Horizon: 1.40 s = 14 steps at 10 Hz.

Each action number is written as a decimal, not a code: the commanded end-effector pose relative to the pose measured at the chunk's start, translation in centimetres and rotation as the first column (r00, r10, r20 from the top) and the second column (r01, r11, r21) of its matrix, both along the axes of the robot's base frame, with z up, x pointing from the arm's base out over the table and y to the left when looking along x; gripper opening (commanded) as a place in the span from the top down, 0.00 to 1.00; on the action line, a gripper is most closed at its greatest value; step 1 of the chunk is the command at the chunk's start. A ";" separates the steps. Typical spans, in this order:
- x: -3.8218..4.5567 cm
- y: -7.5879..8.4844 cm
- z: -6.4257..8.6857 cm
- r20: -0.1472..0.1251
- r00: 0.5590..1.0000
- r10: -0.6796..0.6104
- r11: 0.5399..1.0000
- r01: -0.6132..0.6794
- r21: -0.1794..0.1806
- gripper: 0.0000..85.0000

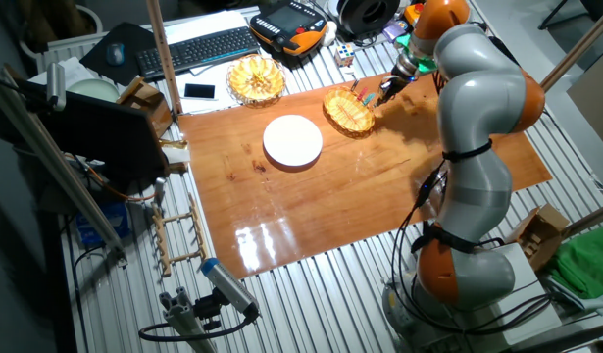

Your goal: Use a clamp

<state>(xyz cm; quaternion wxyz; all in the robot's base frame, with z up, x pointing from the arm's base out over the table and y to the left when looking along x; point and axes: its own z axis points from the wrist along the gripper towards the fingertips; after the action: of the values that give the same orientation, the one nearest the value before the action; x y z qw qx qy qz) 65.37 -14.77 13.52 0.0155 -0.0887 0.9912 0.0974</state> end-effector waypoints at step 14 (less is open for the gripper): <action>-4.31 10.5 1.3 -0.028 0.988 -0.151 0.988 0.151 -0.024 0.99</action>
<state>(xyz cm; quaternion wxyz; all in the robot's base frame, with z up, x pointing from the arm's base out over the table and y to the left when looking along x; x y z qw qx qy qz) 61.00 -4.04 14.87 0.0071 -0.0111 0.9962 0.0856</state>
